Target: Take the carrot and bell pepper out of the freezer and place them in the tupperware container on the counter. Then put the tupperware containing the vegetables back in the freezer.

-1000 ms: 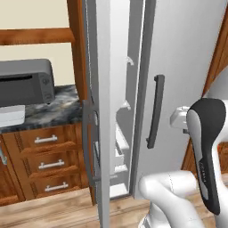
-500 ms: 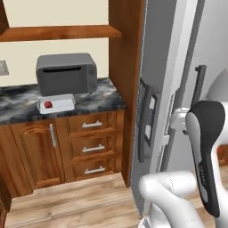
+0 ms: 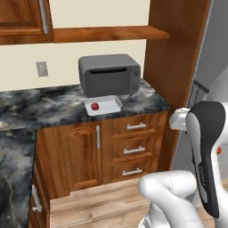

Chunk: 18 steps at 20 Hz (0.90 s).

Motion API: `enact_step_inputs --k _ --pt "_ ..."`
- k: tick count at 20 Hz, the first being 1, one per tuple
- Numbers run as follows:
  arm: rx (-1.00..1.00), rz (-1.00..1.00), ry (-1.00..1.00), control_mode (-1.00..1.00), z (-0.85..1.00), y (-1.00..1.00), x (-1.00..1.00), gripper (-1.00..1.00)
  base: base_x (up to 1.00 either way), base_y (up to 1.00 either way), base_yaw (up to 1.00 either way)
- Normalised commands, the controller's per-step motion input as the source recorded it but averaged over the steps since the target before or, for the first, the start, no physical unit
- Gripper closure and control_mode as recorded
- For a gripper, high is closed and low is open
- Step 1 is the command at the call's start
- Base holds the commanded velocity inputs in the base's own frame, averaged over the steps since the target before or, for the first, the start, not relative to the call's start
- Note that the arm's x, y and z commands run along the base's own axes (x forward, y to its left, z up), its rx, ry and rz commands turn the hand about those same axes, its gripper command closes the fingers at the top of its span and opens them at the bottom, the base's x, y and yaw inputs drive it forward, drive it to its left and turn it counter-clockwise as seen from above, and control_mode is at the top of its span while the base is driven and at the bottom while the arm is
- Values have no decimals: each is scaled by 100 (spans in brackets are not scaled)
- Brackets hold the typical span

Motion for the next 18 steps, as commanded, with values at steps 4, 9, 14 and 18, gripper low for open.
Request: enact_step_inputs --k 4,9,14,18 --pt "0 0 0 100 0 0 0 100 99 89 0" --pt "0 0 0 100 0 0 0 100 100 63 0" --pt "0 0 0 100 0 0 0 100 80 7 0" --pt "0 0 0 100 0 0 0 100 53 -45 4"
